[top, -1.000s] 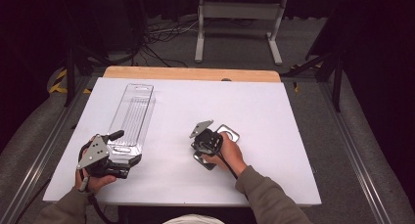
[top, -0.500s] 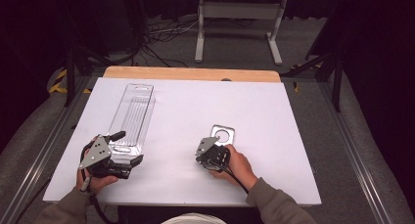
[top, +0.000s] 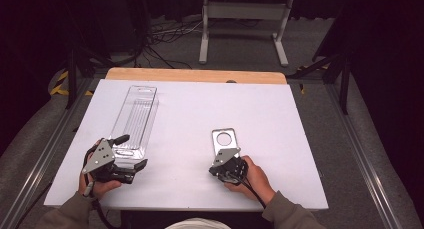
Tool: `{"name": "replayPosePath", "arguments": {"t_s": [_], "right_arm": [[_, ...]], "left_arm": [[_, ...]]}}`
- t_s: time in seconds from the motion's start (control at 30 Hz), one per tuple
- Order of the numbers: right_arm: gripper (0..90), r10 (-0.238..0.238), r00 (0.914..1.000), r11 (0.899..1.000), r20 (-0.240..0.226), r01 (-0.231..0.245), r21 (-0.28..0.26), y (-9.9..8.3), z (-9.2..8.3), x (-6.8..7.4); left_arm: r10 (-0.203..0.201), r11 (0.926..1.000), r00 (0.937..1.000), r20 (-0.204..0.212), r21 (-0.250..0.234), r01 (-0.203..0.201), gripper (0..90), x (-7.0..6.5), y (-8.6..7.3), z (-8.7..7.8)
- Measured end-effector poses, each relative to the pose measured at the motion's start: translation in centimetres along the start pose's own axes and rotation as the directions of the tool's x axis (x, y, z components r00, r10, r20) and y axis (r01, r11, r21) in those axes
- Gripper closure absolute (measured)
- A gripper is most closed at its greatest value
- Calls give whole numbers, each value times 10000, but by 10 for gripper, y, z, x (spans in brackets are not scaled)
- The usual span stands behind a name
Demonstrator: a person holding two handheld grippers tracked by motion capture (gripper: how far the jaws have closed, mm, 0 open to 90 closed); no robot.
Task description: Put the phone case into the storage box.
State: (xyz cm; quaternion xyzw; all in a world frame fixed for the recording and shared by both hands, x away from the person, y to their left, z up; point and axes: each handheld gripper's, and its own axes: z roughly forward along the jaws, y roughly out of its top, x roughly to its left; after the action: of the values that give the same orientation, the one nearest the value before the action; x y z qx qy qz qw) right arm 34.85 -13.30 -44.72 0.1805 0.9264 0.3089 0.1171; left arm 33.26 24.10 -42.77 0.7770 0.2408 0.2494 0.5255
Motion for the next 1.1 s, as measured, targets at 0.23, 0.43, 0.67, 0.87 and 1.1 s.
{"name": "replayPosePath", "arguments": {"t_s": [0.23, 0.43, 0.67, 0.87, 1.1], "right_arm": [[819, 16, 10000, 9999, -14, -16, -157, -6, -5, 0], [783, 310, 9989, 9916, 360, -262, -1266, -10, -27, -4], [636, 651, 9916, 9818, 1122, -435, -1846, -18, -50, -12], [487, 963, 9837, 9742, 1515, -620, -2169, -22, -61, -21], [305, 1241, 9682, 9709, 2172, -734, -2278, -25, -65, -26]], "left_arm": [[-10, 10000, 10000, 31, 49, 10, 47, 0, 0, 0], [70, 10000, 10000, -12, 40, -70, 47, 0, 0, 0], [138, 9999, 9999, -7, 30, -138, 47, 1, 0, -1], [151, 9999, 9998, 99, 55, -151, 47, 2, 0, -1], [179, 9998, 9998, 61, 42, -179, 46, 2, 0, -1]]}}
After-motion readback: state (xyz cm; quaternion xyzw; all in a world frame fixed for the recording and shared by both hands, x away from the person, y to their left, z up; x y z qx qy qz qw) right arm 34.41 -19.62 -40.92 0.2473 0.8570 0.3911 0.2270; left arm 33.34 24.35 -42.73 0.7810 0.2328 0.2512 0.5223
